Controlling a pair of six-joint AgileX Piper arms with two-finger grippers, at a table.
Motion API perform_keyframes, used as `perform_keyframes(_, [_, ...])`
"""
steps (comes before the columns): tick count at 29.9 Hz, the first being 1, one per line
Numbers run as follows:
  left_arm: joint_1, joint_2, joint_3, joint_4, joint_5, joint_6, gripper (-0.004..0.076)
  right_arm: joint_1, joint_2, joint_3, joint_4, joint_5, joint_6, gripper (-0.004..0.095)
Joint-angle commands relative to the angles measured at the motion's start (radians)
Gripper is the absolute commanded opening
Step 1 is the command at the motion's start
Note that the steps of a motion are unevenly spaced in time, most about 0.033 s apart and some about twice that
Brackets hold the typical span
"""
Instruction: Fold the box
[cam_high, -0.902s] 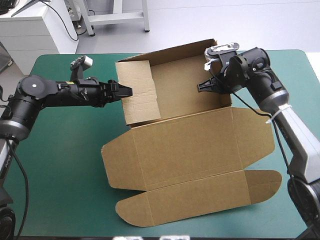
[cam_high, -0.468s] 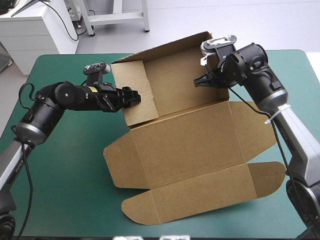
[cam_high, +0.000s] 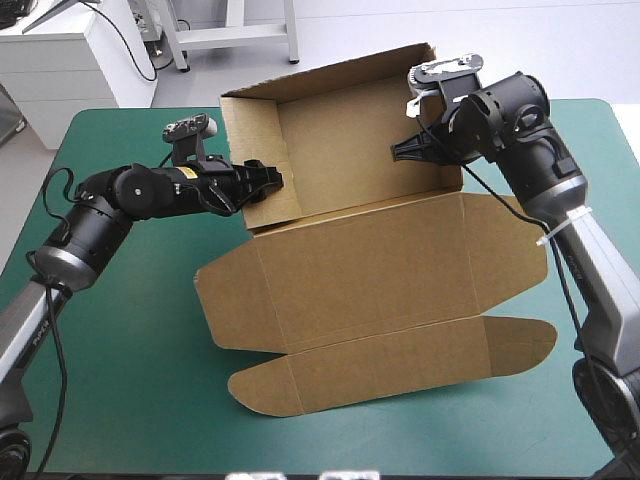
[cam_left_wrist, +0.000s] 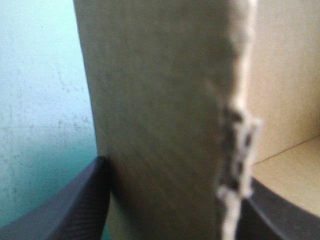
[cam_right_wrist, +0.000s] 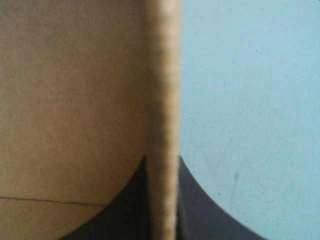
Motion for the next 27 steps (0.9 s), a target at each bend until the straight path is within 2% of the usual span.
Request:
perform_keyframes(1, [-0.009, -0.038, -0.027, -0.045, -0.072, 0.040, 0.0258, 0.004, -0.056, -0.037, 0.009, -0.054, -0.001, -0.0014])
perform_keyframes(2, [-0.009, -0.038, -0.027, -0.045, -0.072, 0.066, 0.0106, 0.004, -0.056, -0.037, 0.009, -0.054, -0.001, -0.0014])
perform_keyframes(3, [-0.009, -0.038, -0.027, -0.043, -0.082, 0.082, 0.0000, 0.004, -0.056, -0.037, 0.009, -0.054, -0.001, -0.0014])
perform_keyframes(6, [-0.009, -0.038, -0.050, -0.032, -0.117, 0.081, -0.0007, 0.004, -0.056, -0.037, 0.009, -0.046, -0.001, -0.0014])
perform_keyframes(8, [-0.009, -0.036, -0.093, 0.010, -0.097, 0.079, -0.0008, 0.004, -0.056, -0.037, -0.003, -0.037, 0.003, -0.0014])
perform_keyframes(12, [-0.009, 0.006, -0.198, 0.150, 0.003, 0.003, -0.0008, -0.005, -0.041, -0.035, -0.034, -0.004, 0.044, -0.0016])
perform_keyframes(15, [-0.009, 0.052, -0.252, 0.225, 0.067, -0.065, -0.0008, -0.007, -0.016, -0.034, -0.005, 0.011, 0.044, -0.0016])
perform_keyframes(21, [-0.010, 0.149, -0.295, 0.245, 0.202, -0.068, -0.0008, -0.007, 0.042, -0.017, 0.076, 0.011, 0.044, -0.0016])
perform_keyframes(27, [-0.010, 0.225, -0.295, 0.249, 0.306, -0.068, -0.0008, -0.007, 0.070, 0.134, 0.105, 0.011, 0.039, -0.0016])
